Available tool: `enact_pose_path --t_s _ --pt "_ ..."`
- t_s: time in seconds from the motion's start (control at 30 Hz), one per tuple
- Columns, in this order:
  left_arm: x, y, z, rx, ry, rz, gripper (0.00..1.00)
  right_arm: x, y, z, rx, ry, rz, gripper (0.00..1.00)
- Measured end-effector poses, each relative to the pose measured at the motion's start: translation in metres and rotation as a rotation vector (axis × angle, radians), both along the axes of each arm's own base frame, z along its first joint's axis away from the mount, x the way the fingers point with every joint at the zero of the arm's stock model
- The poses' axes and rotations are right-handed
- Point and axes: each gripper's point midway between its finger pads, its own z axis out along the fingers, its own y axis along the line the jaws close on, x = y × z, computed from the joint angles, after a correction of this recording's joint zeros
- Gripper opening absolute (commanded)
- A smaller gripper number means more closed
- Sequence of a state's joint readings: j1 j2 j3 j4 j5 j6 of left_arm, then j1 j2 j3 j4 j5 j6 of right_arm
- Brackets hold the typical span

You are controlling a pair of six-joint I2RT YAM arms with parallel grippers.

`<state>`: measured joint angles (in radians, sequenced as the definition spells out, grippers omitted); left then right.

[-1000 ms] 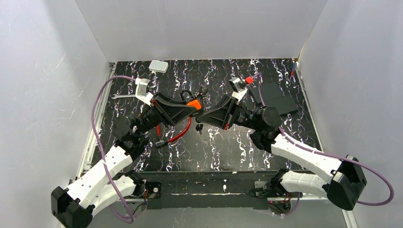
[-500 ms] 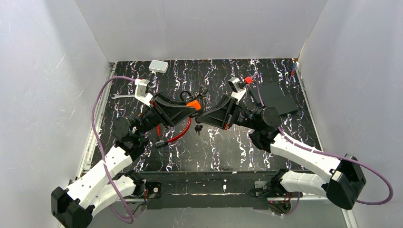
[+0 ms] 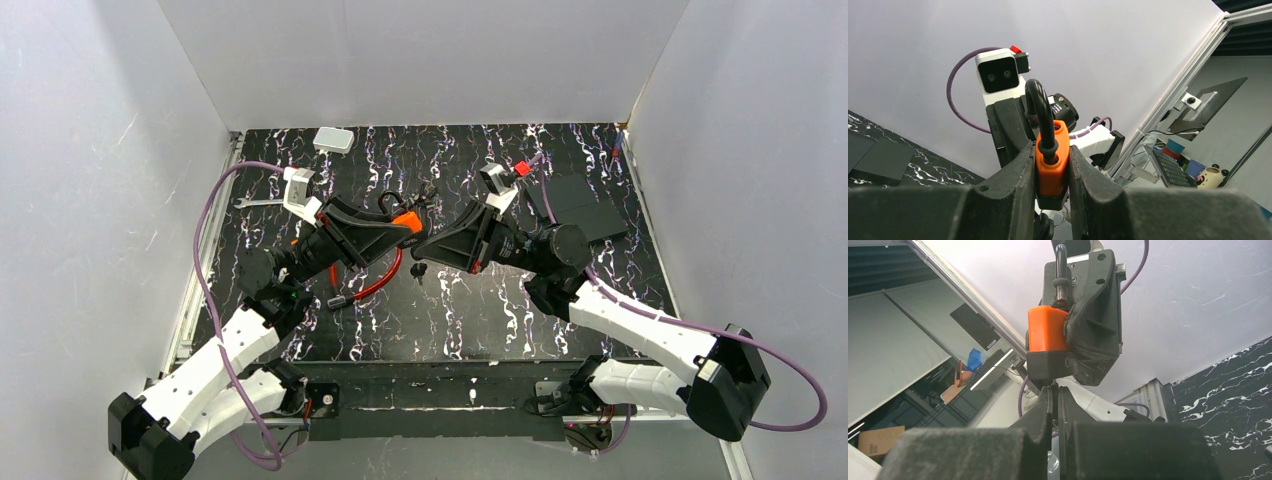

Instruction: Unlock with the key

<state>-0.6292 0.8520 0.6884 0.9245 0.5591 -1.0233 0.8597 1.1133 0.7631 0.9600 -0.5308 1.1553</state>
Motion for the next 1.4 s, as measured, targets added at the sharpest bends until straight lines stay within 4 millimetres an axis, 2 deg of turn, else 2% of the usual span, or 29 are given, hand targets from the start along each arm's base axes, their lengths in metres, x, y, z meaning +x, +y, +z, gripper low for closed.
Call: enact_pose_path --t_s 0.07,0.1,0.2,0.27,0.37,0.47,0.63,0.83,1.13,1.4 --pt "0.000 0.000 -0.002 -0.003 0.000 0.002 0.00 0.000 0.001 -0.002 -0.007 0.002 0.000 0.01" --pt "0.001 0.000 -0.003 -0.004 0.002 0.006 0.00 0.001 0.001 -0.003 -0.012 0.002 -0.002 0.08" --pt "0.007 0.001 -0.007 -0.012 0.017 0.032 0.00 0.005 0.003 -0.006 -0.046 -0.006 -0.027 0.37" --pt "0.008 0.000 -0.012 -0.004 0.023 0.034 0.00 0.012 0.005 -0.010 -0.092 -0.011 -0.069 0.50" --pt "0.011 -0.001 -0.020 0.005 0.040 0.046 0.00 0.024 0.004 -0.026 -0.194 -0.026 -0.159 0.61" --pt "0.017 -0.004 -0.031 0.016 0.073 0.059 0.00 0.032 -0.003 -0.040 -0.287 -0.078 -0.241 0.67" --pt "0.028 -0.015 -0.060 0.069 0.147 0.054 0.00 0.036 -0.019 -0.065 -0.418 -0.163 -0.316 0.71" --pt "0.041 -0.025 -0.083 0.109 0.225 0.047 0.00 0.031 -0.026 -0.074 -0.467 -0.244 -0.318 0.71" --pt "0.042 -0.027 -0.083 0.101 0.235 0.032 0.00 0.033 -0.020 -0.088 -0.506 -0.251 -0.289 0.68" --pt "0.039 -0.027 -0.081 0.091 0.225 0.020 0.00 0.033 -0.015 -0.081 -0.474 -0.246 -0.277 0.68"
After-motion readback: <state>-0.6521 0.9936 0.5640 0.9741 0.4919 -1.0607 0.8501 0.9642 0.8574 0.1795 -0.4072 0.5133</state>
